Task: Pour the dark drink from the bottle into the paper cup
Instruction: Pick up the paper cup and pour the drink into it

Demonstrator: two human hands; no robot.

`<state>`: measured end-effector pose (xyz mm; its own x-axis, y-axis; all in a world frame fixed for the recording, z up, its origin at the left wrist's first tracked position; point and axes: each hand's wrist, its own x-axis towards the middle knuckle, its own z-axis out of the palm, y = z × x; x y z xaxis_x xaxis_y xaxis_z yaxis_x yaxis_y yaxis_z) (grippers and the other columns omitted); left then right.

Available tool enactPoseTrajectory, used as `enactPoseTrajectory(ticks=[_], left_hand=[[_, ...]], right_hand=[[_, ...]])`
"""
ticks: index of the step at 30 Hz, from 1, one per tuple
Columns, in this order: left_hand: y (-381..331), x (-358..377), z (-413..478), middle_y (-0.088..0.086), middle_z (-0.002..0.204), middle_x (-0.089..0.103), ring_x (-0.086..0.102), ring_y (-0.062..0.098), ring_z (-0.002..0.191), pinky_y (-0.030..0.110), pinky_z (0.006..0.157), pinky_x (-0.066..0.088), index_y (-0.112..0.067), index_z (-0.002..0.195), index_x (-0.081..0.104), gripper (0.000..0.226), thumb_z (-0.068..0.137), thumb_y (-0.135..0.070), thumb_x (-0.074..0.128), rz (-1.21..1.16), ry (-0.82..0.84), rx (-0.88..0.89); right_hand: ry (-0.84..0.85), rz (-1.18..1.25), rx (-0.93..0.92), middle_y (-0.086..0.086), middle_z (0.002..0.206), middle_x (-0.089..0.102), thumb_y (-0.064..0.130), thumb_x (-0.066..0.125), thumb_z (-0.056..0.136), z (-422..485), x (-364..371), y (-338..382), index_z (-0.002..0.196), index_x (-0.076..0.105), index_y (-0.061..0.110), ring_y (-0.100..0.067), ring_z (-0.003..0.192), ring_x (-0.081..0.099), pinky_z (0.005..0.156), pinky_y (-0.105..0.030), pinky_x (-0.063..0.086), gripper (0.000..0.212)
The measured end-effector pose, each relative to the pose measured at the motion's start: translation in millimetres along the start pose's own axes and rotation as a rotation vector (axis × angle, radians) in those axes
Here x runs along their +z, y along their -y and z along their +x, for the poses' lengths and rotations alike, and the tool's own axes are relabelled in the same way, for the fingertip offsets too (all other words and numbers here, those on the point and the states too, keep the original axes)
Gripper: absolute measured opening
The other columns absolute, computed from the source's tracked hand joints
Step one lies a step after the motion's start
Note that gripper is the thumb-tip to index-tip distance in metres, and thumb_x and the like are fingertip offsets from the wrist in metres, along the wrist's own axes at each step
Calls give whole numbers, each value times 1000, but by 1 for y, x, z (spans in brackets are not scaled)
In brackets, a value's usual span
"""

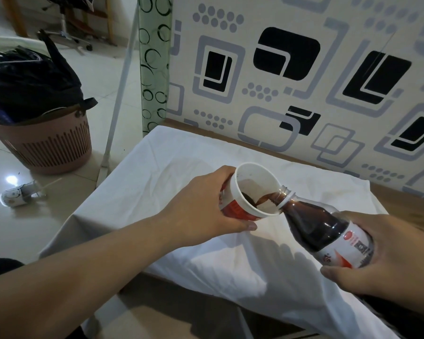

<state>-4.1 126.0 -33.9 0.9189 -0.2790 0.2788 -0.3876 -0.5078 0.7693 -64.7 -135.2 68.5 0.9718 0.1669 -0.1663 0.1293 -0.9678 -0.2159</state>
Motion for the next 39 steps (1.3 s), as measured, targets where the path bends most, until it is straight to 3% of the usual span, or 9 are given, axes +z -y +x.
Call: enactPoseTrajectory(ticks=[5, 12, 19, 22, 27, 39], left_hand=[[0, 1, 1, -30, 112, 51, 54, -1, 101, 19, 84, 47, -48, 122, 38, 74, 60, -62, 76, -5, -2, 5], [1, 2, 1, -34, 110, 50, 50, -7, 102, 12, 79, 44, -52, 119, 37, 73, 58, -67, 73, -10, -20, 8], [0, 1, 0, -37, 108, 49, 50, -8, 102, 8, 77, 41, -53, 119, 36, 72, 57, -71, 69, -4, -23, 9], [0, 2, 0, -36, 109, 50, 52, -6, 100, 11, 79, 43, -52, 120, 37, 72, 57, -71, 69, -8, -21, 8], [1, 3, 0, -28, 116, 53, 54, 0, 102, 18, 84, 46, -49, 122, 39, 73, 59, -67, 72, -3, -22, 13], [1, 3, 0, -37, 107, 50, 48, -10, 102, 8, 74, 42, -54, 118, 36, 73, 56, -72, 70, 4, -40, 17]], right_hand=[[6, 6, 4, 31, 62, 69, 68, 71, 39, 0, -1, 3, 98, 58, 55, 7, 52, 67, 38, -10, 50, 61], [30, 29, 14, 29, 64, 71, 69, 72, 40, 1, -3, 3, 98, 58, 54, 6, 52, 67, 44, -17, 58, 61], [6, 23, 16, 30, 61, 70, 68, 71, 39, 1, -3, 2, 97, 59, 53, 6, 53, 67, 40, -12, 51, 61], [18, 39, 15, 31, 63, 70, 67, 73, 39, 0, -3, 4, 95, 59, 55, 8, 53, 67, 45, -7, 52, 60], [24, 43, 12, 32, 63, 70, 68, 71, 39, -2, -4, 5, 97, 58, 57, 7, 54, 67, 44, -17, 56, 61], [34, 39, 7, 34, 67, 70, 70, 70, 39, -1, -6, 8, 100, 56, 58, 9, 59, 68, 45, -16, 55, 63]])
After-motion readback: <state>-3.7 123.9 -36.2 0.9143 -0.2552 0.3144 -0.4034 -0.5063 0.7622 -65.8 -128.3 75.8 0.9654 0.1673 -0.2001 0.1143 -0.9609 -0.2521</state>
